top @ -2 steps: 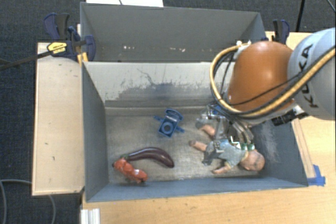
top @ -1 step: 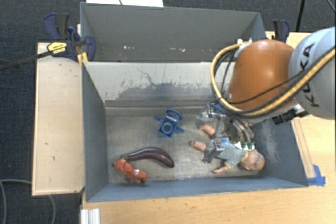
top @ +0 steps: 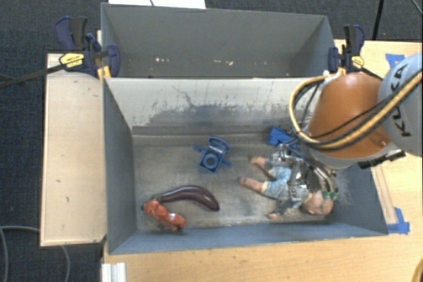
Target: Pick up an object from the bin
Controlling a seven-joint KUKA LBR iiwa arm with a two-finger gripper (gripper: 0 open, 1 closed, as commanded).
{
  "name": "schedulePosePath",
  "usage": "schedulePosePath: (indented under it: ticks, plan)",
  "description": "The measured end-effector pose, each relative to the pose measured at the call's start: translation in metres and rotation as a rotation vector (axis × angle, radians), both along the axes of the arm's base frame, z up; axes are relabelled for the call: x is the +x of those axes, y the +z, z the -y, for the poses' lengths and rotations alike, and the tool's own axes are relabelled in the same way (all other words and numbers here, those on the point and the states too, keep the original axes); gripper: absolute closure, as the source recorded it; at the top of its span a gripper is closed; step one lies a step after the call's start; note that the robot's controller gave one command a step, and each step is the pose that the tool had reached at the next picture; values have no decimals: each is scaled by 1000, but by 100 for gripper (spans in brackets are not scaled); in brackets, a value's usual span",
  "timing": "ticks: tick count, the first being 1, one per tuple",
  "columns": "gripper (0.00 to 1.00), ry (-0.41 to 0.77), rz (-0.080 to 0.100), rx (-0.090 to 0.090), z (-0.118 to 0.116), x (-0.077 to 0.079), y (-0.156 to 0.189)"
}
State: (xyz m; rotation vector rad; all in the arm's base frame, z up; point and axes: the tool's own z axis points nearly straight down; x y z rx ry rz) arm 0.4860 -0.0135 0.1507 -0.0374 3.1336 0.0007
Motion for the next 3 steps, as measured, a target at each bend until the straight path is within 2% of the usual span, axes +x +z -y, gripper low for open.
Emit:
schedulePosePath:
  ticks: [1,2,3]
  plan:
    - [0,-164,-11,0,31,22,-14]
    - [0,-12,-6,0,68,6,-6]
    - [0,-86,0,-1,97,2,-56]
